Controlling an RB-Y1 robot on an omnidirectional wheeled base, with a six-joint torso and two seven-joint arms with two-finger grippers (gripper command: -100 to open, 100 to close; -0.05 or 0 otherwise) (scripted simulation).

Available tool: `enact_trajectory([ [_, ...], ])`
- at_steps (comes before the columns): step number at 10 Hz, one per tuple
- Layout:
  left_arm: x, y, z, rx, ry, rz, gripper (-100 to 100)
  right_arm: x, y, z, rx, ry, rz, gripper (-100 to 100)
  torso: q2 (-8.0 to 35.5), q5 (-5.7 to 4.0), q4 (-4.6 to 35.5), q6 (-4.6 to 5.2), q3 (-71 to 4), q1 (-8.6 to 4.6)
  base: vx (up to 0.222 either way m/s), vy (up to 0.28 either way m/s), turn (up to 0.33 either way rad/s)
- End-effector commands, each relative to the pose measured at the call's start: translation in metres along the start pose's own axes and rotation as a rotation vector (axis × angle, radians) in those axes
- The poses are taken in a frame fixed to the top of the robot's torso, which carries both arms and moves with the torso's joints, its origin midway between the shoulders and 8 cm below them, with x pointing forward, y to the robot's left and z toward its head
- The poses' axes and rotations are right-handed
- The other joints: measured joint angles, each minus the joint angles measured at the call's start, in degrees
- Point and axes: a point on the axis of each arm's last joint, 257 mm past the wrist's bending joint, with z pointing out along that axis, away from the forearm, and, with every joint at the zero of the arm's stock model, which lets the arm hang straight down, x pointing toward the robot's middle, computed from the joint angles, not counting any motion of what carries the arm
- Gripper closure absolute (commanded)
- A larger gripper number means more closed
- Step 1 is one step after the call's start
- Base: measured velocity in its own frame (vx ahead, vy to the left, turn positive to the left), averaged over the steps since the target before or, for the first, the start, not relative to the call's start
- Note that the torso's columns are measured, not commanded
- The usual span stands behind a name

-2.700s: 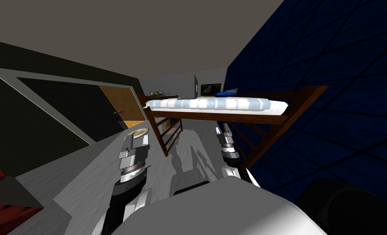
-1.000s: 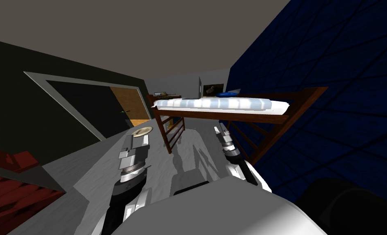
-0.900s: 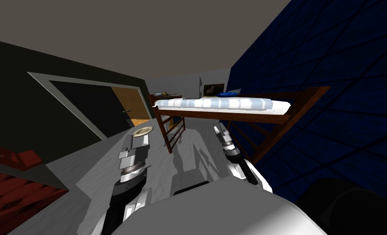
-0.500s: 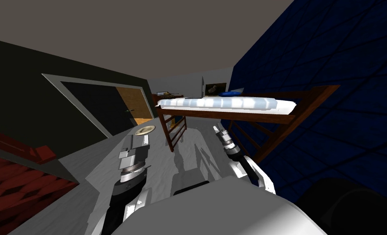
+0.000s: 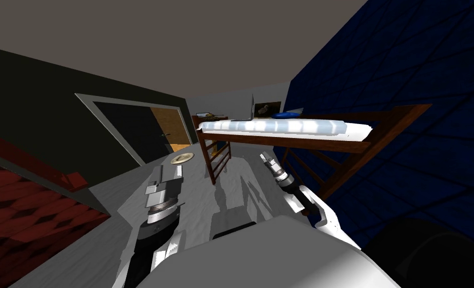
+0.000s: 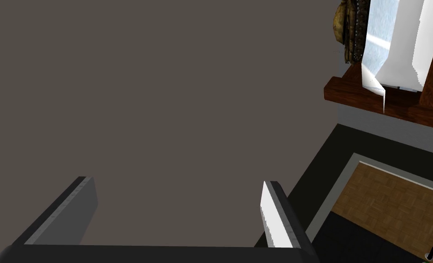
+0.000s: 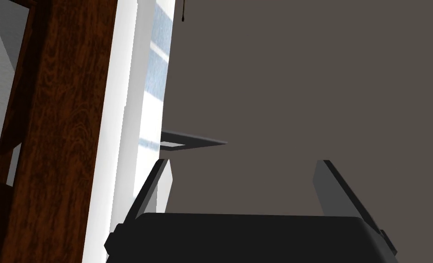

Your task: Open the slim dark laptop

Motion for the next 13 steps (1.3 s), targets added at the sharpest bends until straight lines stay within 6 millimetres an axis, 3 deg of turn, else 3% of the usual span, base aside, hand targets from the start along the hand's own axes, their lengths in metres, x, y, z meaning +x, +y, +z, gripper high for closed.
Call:
enact_trajectory([
  [1, 0.000, 0.000, 0.000, 0.000, 0.000, 0.000, 0, 0.004, -0.004, 0.003, -0.003, 0.081, -0.075, -100, 0.0, 0.00, 0.0, -0.03, 0.0, 0.03, -0.006, 0.043, 0.050],
  [13, 0.000, 0.000, 0.000, 0.000, 0.000, 0.000, 0, 0.008, -0.030, 0.010, -0.011, 0.388, -0.396, -100, 0.1, -0.01, 0.0, -0.04, 0.0, 0.01, 0.001, 0.024, 0.052],
])
